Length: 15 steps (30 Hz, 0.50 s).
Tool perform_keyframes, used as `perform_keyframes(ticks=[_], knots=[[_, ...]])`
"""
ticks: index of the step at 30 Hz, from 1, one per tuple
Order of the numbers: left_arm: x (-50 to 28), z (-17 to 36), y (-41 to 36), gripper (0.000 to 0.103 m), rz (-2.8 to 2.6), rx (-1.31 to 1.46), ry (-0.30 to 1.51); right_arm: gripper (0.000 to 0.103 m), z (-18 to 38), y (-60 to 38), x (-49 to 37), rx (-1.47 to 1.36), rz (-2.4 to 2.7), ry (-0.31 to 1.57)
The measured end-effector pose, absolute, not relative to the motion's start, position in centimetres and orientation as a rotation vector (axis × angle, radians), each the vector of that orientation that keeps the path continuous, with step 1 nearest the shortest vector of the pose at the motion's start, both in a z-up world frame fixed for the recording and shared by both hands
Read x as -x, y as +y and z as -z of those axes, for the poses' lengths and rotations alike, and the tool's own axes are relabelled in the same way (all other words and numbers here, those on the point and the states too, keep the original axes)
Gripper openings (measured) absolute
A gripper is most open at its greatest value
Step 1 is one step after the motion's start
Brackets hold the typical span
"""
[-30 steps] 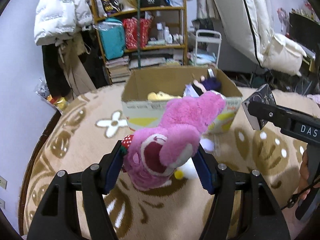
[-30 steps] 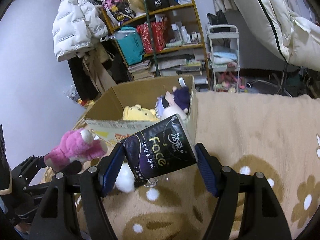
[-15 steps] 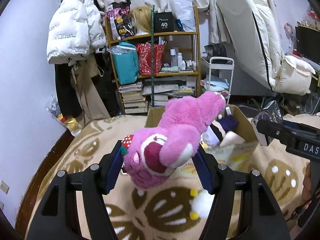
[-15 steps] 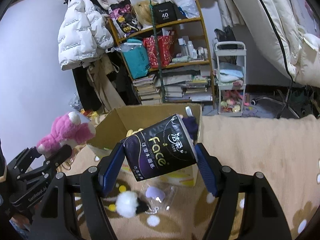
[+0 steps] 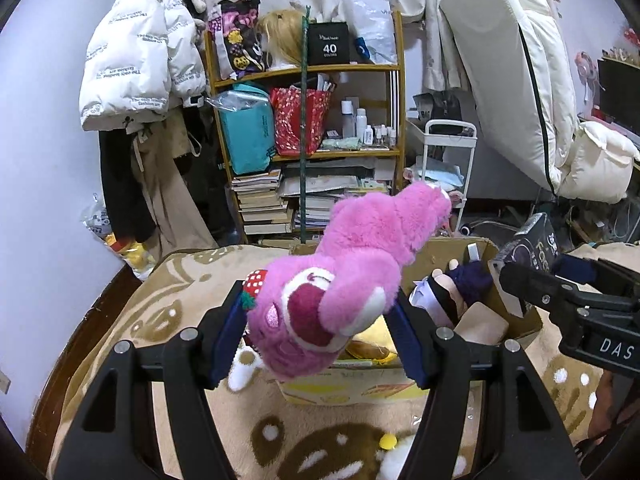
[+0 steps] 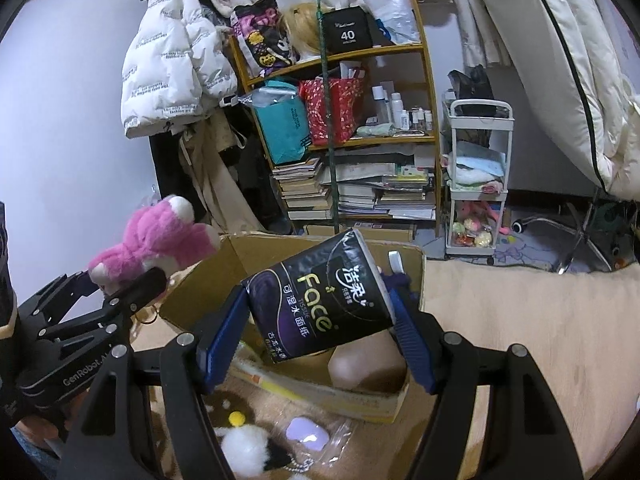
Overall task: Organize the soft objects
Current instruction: 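Open left gripper over box dropping pink bear while right gripper releases black pack inside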
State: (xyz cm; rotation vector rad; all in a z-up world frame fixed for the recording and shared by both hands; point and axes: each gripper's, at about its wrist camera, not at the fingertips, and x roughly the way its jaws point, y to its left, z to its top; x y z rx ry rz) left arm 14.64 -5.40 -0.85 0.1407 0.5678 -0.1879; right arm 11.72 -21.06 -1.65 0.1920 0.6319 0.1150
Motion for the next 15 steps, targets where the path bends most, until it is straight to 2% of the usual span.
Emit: perform_keyframes(ticks=[15], knots=[[-16.9,3.7,-6.8,0.070,0.193,-0.192,0.647,0.076,3.0,-21.4,-13.0,-0.156,-0.099,0.667]])
